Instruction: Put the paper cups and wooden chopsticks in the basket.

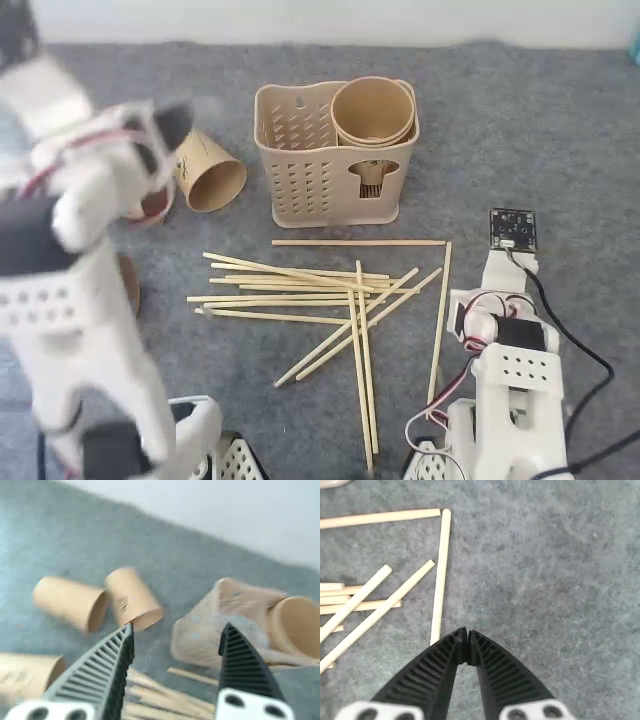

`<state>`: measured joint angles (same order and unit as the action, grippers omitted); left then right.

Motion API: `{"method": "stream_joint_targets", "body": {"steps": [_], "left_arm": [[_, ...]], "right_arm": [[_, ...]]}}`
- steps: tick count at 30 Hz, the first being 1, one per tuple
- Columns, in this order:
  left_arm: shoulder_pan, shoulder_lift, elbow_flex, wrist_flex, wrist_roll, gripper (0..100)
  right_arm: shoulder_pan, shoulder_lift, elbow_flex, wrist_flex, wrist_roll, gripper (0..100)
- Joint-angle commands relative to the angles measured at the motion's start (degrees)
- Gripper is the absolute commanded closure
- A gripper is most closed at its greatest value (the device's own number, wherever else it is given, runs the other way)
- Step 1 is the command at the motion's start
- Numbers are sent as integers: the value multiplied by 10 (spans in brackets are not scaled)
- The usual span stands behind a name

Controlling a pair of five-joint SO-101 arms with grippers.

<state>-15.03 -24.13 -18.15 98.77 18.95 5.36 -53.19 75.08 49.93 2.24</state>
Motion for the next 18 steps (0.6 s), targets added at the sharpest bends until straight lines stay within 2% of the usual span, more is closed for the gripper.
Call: {"method": "stream_joint_targets", "body": {"steps": [1, 5, 10, 14, 18], "left_arm": [[-78, -117, 149, -11, -47, 742], [-165, -201, 321, -62, -106, 742], [-256, -292, 542, -201, -174, 742], [-309, -366, 708, -330, -229, 742], [-337, -435, 836, -403, -278, 742]], "right_arm": [[-6, -15, -2, -6, 11, 991], [-5, -14, -2, -6, 11, 991], [-5, -14, -1, -5, 11, 991], [-5, -14, -1, -5, 11, 991], [-5, -14, -1, -5, 11, 991]]}}
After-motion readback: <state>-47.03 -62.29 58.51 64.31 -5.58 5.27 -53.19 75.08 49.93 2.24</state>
